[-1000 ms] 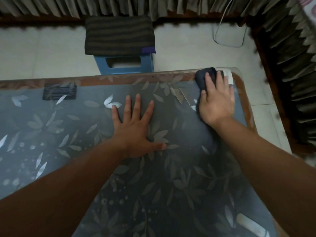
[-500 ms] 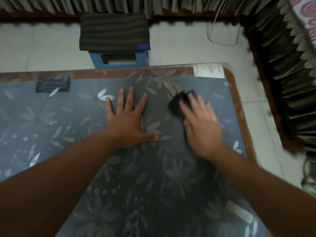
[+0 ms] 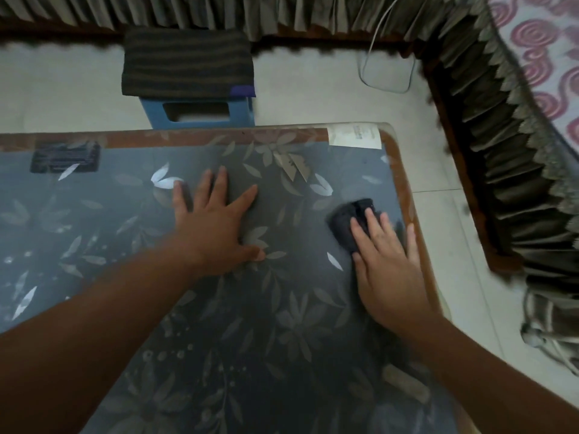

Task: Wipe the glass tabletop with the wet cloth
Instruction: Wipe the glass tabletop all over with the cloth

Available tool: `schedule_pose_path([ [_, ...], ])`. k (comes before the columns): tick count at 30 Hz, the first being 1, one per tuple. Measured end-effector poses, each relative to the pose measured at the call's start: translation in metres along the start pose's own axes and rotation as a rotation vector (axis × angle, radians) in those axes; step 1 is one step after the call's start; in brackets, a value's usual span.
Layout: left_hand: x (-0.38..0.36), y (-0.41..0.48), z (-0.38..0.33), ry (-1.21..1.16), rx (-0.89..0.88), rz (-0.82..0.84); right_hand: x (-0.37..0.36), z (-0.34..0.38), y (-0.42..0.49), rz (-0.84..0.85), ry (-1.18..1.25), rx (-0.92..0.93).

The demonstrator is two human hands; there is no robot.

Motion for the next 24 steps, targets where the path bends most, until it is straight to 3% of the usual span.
schedule_pose_path([
  [6, -0.002, -0.012, -0.032, -0.082, 0.034, 0.176, 0.022, -0.022, 0.086, -0.049, 0.132, -0.231],
  [11, -0.012, -0.014, -0.031, -0.014, 0.016, 0.245, 0.004, 0.031, -0.014, -0.056, 0.193, 0.096],
  [13, -0.013, -0.014, -0.032, -0.02, 0.018, 0.217, -0.001, 0.01, -0.009, -0.033, 0.122, 0.148],
  [16, -0.014, -0.012, -0.029, -0.023, 0.023, 0.202, 0.016, -0.042, 0.067, -0.111, 0.143, -0.219],
  [18, -0.015, -0.012, -0.029, -0.032, 0.026, 0.202, 0.022, -0.049, 0.096, -0.125, 0.206, -0.351],
  [24, -0.004, -0.026, -0.033, -0.043, 0.045, 0.153, -0.01, 0.043, -0.026, -0.049, 0.217, 0.173],
])
Point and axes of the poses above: each hand's wrist, its own y-axis towards the middle knuckle, its own x-axis out of the back of the hand, z = x × y, the point moved 3 cm from there along y, towards the middle knuckle, and after that the axes turned 8 degrees about x, right-handed, at the moved point
